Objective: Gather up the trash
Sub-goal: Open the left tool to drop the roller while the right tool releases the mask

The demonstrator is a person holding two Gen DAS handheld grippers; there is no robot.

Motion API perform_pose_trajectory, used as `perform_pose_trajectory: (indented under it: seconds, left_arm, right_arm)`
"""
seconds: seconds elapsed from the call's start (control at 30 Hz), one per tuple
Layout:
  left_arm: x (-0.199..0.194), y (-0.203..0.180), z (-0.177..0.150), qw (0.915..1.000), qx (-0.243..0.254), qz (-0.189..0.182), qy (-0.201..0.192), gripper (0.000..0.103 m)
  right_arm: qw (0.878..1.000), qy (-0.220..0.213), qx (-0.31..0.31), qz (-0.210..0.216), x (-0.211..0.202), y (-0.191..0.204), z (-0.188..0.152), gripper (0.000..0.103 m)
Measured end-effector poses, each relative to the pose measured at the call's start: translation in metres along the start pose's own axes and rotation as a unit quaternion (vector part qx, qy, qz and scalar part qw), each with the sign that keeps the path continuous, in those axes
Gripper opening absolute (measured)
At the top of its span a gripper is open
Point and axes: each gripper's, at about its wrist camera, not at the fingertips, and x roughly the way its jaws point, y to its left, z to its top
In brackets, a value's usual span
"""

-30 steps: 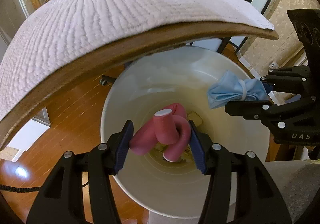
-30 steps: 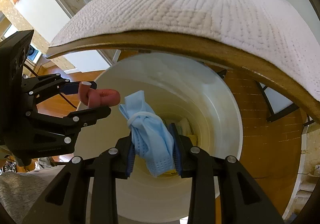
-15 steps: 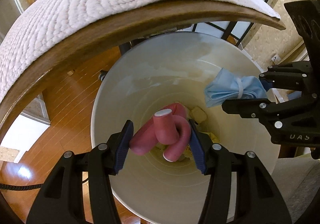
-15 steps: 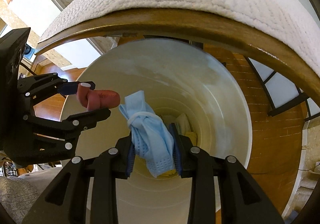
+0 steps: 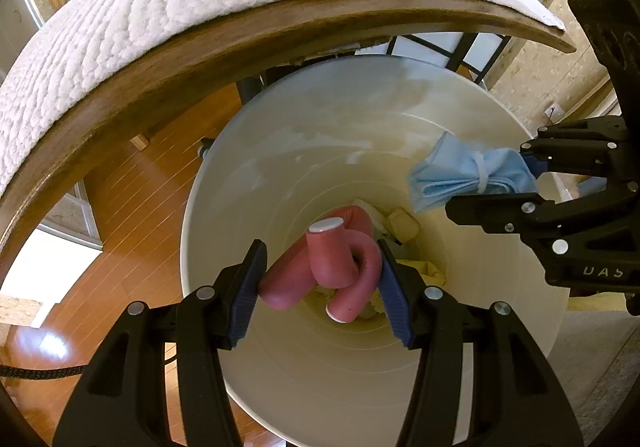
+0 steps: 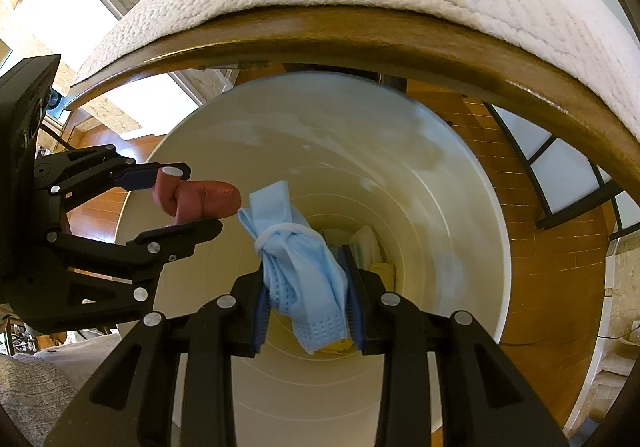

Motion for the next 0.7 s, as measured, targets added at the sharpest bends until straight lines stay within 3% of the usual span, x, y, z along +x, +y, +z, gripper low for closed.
perform_pose_trajectory:
  seconds: [0.53,0.7]
  left_arm:
    - [0.0053,-0.0031,0.0,1.0,0.007,0.003,0.004,0.056]
    - [0.0054,-0.0036,0.0023,0.9999,0.013,0.009,0.004,0.066]
  right_arm:
    - [1.0,0.004,0.013,0.003,0.0002,-0.008,-0.0016,0.033]
    - [1.0,-0.001,0.021,-0.001,0.0009,-0.0095,-0.0017,0.051]
